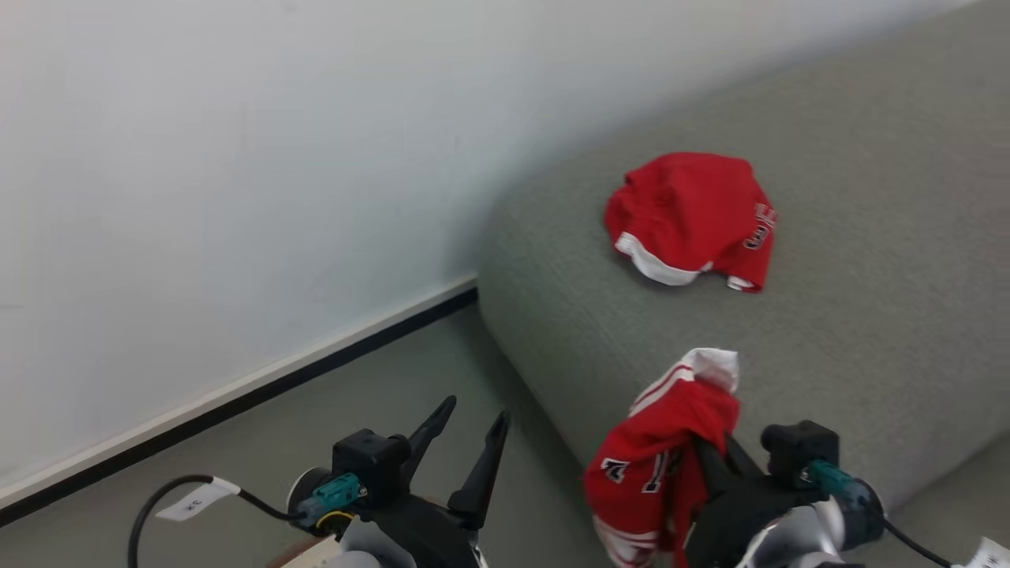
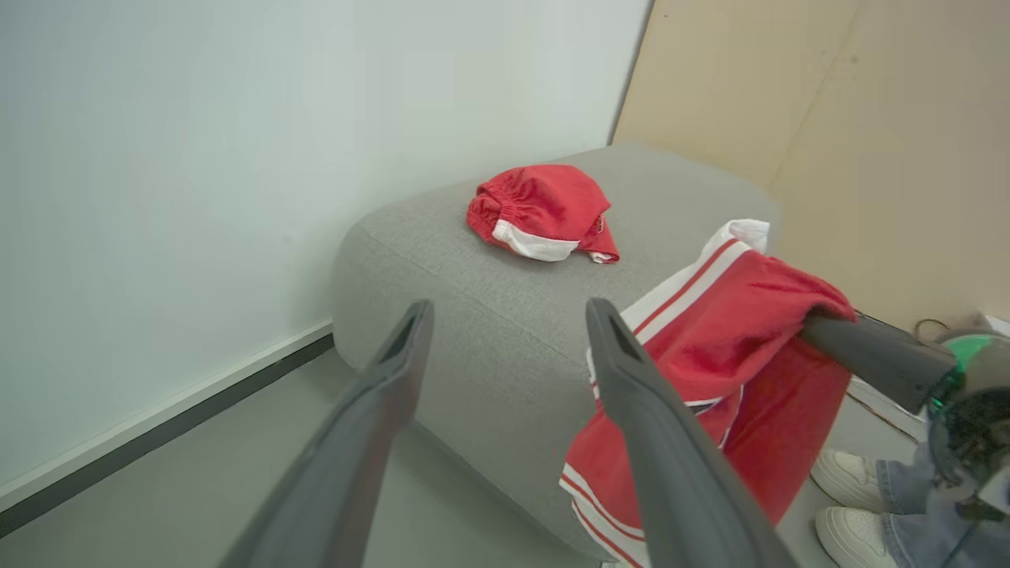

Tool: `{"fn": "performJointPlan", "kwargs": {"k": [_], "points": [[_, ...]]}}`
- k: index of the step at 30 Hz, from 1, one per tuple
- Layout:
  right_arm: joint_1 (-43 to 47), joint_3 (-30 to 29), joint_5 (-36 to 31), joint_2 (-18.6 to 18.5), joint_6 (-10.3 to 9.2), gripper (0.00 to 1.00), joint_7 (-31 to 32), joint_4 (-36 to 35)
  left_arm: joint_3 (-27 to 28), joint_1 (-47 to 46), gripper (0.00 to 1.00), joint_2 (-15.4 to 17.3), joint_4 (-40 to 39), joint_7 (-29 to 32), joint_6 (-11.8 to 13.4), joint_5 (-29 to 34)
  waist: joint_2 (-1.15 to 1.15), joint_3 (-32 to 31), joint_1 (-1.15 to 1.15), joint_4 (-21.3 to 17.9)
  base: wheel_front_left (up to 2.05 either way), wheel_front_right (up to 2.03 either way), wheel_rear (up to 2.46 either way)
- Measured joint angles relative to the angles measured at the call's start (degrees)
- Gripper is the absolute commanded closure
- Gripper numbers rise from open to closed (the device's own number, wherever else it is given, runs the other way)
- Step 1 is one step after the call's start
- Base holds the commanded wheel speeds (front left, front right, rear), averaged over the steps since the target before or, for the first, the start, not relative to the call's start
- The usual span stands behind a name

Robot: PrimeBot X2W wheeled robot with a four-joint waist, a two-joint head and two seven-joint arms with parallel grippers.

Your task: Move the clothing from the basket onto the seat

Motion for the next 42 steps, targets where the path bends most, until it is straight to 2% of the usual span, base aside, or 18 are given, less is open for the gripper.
{"fn": "performJointPlan", "kwargs": {"k": [4,12,22,25,29,33,34,38,42], "points": [[2.2,-2.9,-0.8,-0.1,0.0,1.0,0.3,-2.9,-0.2,0.2,0.0,-0.5,-0.7,-0.5,-0.6,1.8,0.0,1.6,0.0,-3.0,0.0,0.0,0.0],[4.6,-5.2,-0.9,-0.1,0.0,1.0,0.5,-6.5,0.1,1.2,0.0,-0.6,0.1,-0.7,-2.1,3.3,0.0,5.3,0.01,-6.1,0.0,0.0,0.0],[4.0,-3.6,-1.7,0.0,0.0,1.0,1.2,-6.2,1.5,2.7,0.0,-0.9,0.2,-0.9,-2.1,4.2,0.0,5.0,0.0,-6.1,0.0,0.0,0.0],[1.3,-3.4,-0.8,0.0,0.0,1.0,2.6,-6.5,1.9,4.0,0.0,-0.8,-0.1,-0.9,-1.5,4.3,0.0,4.9,0.0,-6.0,0.0,0.0,0.0],[-4.0,-6.3,0.2,-0.3,0.0,1.0,6.2,-7.8,1.4,4.5,0.0,-1.0,-1.2,-0.9,-1.5,5.6,0.0,5.2,0.0,-5.5,0.0,0.0,0.0],[-13.7,-8.0,2.3,-5.7,0.0,1.0,9.8,-9.1,0.4,3.1,0.0,-0.4,-2.4,-0.8,-1.7,7.4,0.0,6.9,0.0,-4.8,0.0,0.0,0.0],[-18.7,-8.7,2.9,-10.0,0.01,1.0,11.9,-9.4,-0.3,2.1,0.0,0.0,-3.5,-0.8,-2.2,8.5,0.0,8.2,-0.01,-4.1,0.0,0.0,0.0],[-29.1,-13.0,7.0,-17.3,0.0,1.0,15.5,-9.1,-0.6,-0.2,0.0,1.2,-6.8,-0.2,-2.0,10.6,0.0,11.6,0.0,-2.7,0.0,0.0,0.0],[-39.9,-19.1,9.7,-21.0,0.0,1.0,17.8,-6.0,-0.1,-2.8,0.0,3.2,-11.3,0.5,-0.5,13.1,0.0,16.2,0.0,-0.8,0.0,0.0,0.0]]}}
